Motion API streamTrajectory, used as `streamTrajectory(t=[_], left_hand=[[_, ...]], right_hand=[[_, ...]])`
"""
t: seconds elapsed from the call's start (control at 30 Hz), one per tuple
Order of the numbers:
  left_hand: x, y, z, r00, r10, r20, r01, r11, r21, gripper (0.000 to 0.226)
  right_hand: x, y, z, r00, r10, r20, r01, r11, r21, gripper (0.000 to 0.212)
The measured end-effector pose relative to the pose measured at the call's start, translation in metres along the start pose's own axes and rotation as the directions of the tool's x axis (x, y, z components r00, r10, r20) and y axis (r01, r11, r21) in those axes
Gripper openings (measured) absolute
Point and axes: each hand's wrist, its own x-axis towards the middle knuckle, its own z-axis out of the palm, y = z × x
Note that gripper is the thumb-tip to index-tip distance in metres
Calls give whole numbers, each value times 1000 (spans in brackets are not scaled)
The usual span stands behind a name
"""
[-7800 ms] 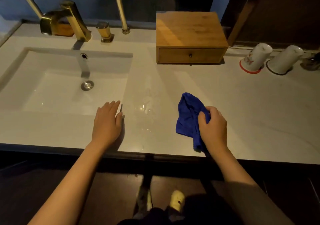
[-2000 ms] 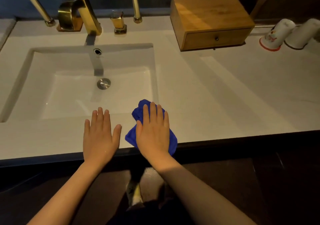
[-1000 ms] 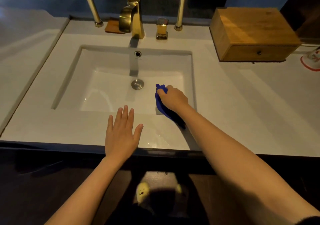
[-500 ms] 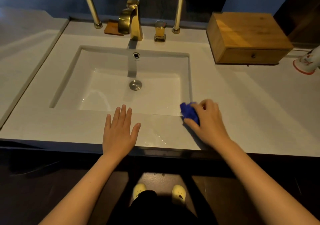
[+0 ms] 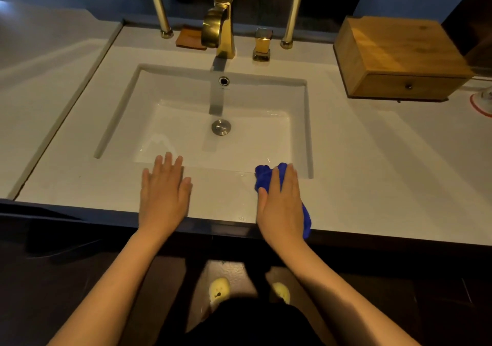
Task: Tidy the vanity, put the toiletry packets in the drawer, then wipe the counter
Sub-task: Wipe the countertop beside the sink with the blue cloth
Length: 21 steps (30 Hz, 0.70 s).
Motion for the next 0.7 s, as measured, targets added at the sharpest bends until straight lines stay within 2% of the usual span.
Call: streamTrajectory(t=[0.13, 0.33, 0.43, 0.53, 0.6, 0.7], left_hand=[[-1, -33, -1, 992, -109, 64, 100, 986, 132, 57], [0, -39, 6, 994, -95, 54, 84, 982, 169, 61], [1, -42, 8, 995, -87, 44, 78, 981, 178, 66], [1, -42, 9, 995, -87, 48, 77, 981, 179, 63], [1, -41, 9, 995, -85, 51, 75, 981, 177, 58], [1, -40, 6, 993, -99, 71, 87, 985, 150, 56]], right_hand=[[2, -36, 15, 999, -17, 33, 17, 1000, -3, 58], [6, -78, 37, 991, -114, 74, 114, 993, 6, 58], [6, -87, 44, 965, -233, 123, 233, 972, 10, 55], [4, -79, 43, 895, -417, 157, 419, 908, 17, 51], [1, -68, 39, 822, -545, 163, 550, 835, 23, 47], [-2, -49, 30, 717, -663, 213, 672, 739, 40, 46]])
